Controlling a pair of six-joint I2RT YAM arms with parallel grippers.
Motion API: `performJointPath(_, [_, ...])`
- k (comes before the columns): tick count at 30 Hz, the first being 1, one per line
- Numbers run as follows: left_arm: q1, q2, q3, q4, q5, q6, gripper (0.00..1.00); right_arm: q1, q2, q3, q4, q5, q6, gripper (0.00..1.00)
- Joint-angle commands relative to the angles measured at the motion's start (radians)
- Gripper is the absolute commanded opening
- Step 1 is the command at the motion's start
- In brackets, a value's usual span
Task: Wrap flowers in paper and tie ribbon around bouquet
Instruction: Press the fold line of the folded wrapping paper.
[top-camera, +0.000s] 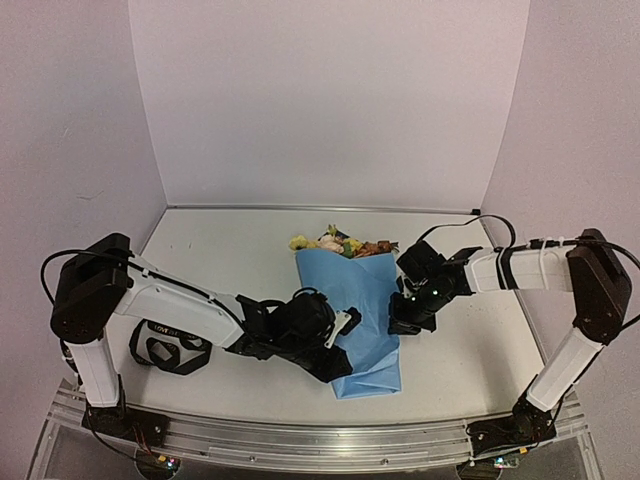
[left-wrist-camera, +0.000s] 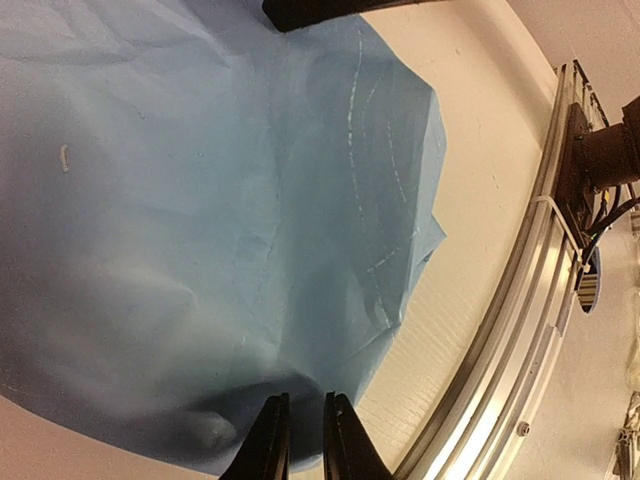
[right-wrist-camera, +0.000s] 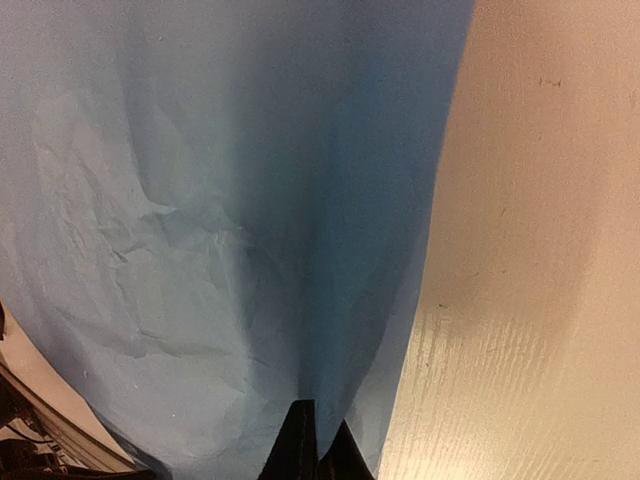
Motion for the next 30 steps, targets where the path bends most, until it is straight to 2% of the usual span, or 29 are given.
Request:
performJointPath(1, [-0.012, 0.024, 0.01, -0.04, 0.035, 0.015, 0.13, -0.005, 0.004, 0.044, 0.014, 0.05, -0.012, 0.0])
performJointPath(9, [-0.03, 0.086, 0.043, -0.1, -0.011, 0.012, 0.14, -0.004, -0.014, 0.05, 0.012, 0.025, 0.001, 0.0])
performJointPath(14, [-0.03, 0.038, 0.041, -0.096, -0.034, 0.014, 0.18, -0.003, -0.046, 0.048, -0.003, -0.002, -0.003, 0.0])
performJointPath(21, [-0.03, 0.005, 0.054, -0.102, -0.045, 0.032, 0.2, 0.032, -0.149, 0.012, -0.018, -0.039, -0.019, 0.34])
performJointPath(23, [-0.03, 0.007, 0.049, -0.092, -0.04, 0.028, 0.2, 0.047, -0.186, -0.013, -0.021, -0.045, -0.022, 0.4])
performJointPath(30, [-0.03, 0.005, 0.056, -0.088, -0.04, 0.029, 0.21, 0.148, -0.277, -0.095, -0.001, -0.038, -0.063, 0.52])
